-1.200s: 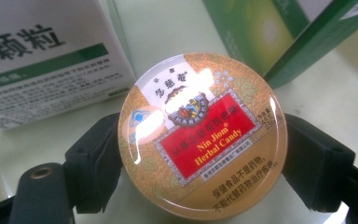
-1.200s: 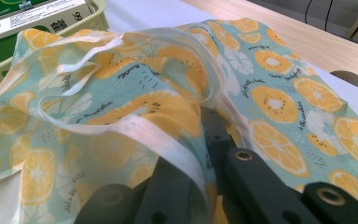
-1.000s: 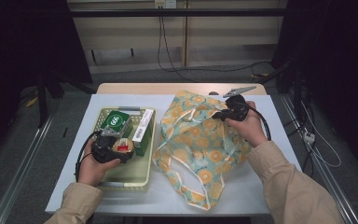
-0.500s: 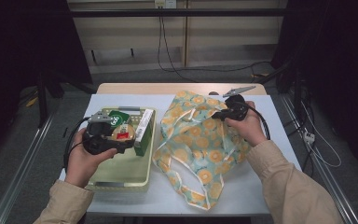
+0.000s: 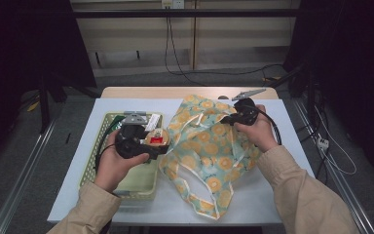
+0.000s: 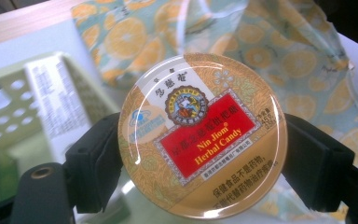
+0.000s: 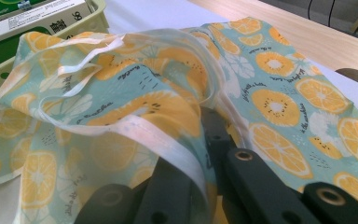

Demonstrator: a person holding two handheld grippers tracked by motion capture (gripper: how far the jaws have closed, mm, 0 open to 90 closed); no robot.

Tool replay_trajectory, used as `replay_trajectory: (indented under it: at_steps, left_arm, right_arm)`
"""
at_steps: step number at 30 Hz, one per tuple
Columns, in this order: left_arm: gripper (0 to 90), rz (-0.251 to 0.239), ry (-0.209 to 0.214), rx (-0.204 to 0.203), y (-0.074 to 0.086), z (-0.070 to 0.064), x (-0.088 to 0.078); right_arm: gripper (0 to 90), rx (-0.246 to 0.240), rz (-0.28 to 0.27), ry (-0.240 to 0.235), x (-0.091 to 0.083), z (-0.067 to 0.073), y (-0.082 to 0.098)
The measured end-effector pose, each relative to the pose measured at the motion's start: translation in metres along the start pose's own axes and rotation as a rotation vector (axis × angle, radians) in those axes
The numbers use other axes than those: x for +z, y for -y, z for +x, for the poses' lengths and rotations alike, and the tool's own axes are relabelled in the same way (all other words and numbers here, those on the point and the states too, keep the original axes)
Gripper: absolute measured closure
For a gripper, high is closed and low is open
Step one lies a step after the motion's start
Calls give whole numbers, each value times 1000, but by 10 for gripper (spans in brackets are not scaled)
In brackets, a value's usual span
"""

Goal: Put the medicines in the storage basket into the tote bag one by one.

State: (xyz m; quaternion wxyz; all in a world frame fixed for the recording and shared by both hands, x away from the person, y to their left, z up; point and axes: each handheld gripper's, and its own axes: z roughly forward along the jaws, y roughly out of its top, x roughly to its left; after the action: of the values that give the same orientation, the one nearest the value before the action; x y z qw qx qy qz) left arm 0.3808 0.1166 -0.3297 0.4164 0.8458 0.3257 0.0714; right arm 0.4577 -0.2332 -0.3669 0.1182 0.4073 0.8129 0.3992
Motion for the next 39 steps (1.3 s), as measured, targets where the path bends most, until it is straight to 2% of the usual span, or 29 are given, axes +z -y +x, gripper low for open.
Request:
replay_trajectory:
  at_steps: [5,10,18,20,23,24,29,31,33,39]
  left_arm:
    - [204,-4,46,28,-13,-18,21]
    - [204,3,109,60,-24,-33,47]
    - [205,47,147,86,-34,-47,89]
    - [204,55,133,81,-35,-49,98]
    - [204,56,136,72,-35,-48,111]
    - [204,59,133,77,-36,-47,115]
    - [204,52,108,52,-38,-37,129]
    - [204,53,77,56,-39,-32,131]
    - [204,38,54,42,-40,-26,131]
    - [204,27,21,39,-42,-14,126]
  right_arm:
    - [897,-3,-6,1,0,2,-2]
    - [897,0,-7,-2,1,2,-2]
    - [896,5,-16,-2,-1,0,-3]
    - [896,8,-18,-4,-1,0,-3]
    - [897,11,-20,-6,-3,0,-3]
    - [897,12,-18,-6,-3,0,-4]
    - [896,17,-28,-18,-7,0,-5]
    - [896,14,-30,-24,-8,0,-5]
    - [896,9,-29,-27,-9,1,-5]
    - [896,14,-25,-33,-9,0,-5]
